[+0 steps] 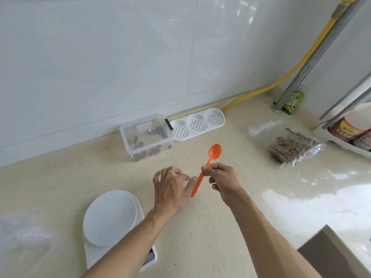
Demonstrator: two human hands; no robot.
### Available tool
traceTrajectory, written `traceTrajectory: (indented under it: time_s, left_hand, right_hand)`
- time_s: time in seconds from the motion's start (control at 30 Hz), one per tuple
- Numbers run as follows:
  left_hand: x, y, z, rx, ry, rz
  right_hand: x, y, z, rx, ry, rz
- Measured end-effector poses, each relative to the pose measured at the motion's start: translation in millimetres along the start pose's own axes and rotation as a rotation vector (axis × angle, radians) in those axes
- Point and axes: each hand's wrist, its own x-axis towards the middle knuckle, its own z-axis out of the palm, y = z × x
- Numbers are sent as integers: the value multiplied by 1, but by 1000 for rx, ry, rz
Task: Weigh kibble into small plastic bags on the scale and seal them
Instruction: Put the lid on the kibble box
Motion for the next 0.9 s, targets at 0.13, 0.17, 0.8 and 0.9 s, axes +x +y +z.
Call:
traceTrajectory:
  time_s: [0.13,0.17,0.8,0.9]
  left_hand:
    - [55,20,-10,-271,-66,-94]
    - [69,22,-12,-320,-73,-128]
    - [272,18,37,79,-16,-276]
    - [276,15,46,33,-35,-312]
  right_hand:
    - [36,-37,6,136,34,17]
    - [47,-45,7,155,42,23]
    - [245,-89,22,150,200,251]
    - [253,-87,23,120,215,281]
